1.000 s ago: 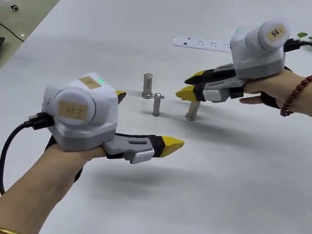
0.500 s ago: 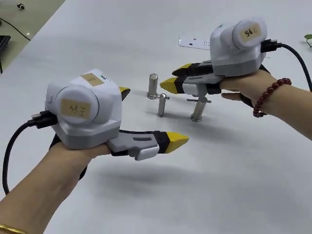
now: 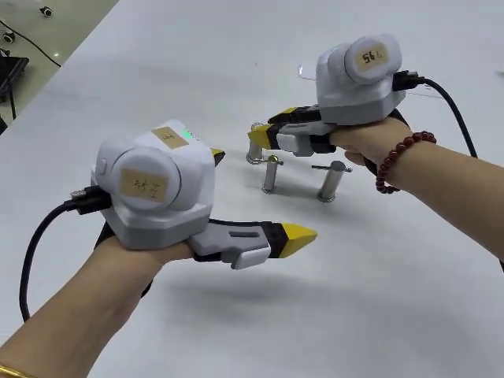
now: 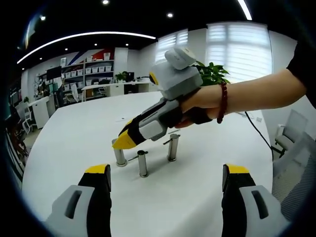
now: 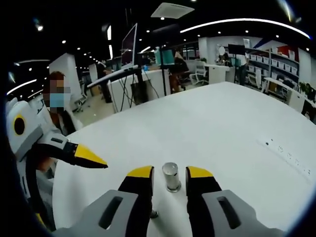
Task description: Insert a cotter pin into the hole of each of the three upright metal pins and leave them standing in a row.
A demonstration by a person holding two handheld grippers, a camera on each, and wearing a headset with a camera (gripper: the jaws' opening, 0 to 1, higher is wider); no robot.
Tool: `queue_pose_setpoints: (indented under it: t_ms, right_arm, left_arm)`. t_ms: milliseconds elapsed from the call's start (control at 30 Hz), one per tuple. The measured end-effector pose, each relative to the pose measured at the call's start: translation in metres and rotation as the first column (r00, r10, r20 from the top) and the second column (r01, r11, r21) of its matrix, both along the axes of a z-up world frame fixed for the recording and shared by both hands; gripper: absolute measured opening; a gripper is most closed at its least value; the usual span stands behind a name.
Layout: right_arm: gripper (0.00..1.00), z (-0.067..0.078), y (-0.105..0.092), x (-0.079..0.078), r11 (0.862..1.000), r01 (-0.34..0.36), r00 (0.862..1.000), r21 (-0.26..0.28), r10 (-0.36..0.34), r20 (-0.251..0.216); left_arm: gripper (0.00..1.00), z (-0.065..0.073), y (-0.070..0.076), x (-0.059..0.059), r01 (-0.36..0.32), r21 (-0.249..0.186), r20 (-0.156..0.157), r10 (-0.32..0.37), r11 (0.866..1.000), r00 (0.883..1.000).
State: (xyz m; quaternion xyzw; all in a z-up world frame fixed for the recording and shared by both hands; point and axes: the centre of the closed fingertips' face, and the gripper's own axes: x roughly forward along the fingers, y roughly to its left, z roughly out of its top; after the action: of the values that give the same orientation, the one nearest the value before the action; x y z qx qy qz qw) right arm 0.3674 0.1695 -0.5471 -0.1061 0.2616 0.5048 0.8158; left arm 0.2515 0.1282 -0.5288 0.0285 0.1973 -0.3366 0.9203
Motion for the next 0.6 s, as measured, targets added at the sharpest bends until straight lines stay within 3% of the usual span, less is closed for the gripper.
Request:
queue_pose_setpoints:
  t_ms: [200,600]
  right_arm:
    - [0.19,-0.009,0.005,0.008,1.000,-0.009,1.000,-0.029,0.008,-0.009]
    - [0.13,-0.023,0.006,0.003,0.997,0.002,0.999,-0.080,-0.005,-0.032]
  left_arm:
    - [0.93,0.003,0.000,0.003,-0.017,-0.009,0.012,0.017,1.000,1.000]
    - [0.93,0.005,-0.003,0.001,-0.016,-0.020,0.008,0.016,1.000,1.000]
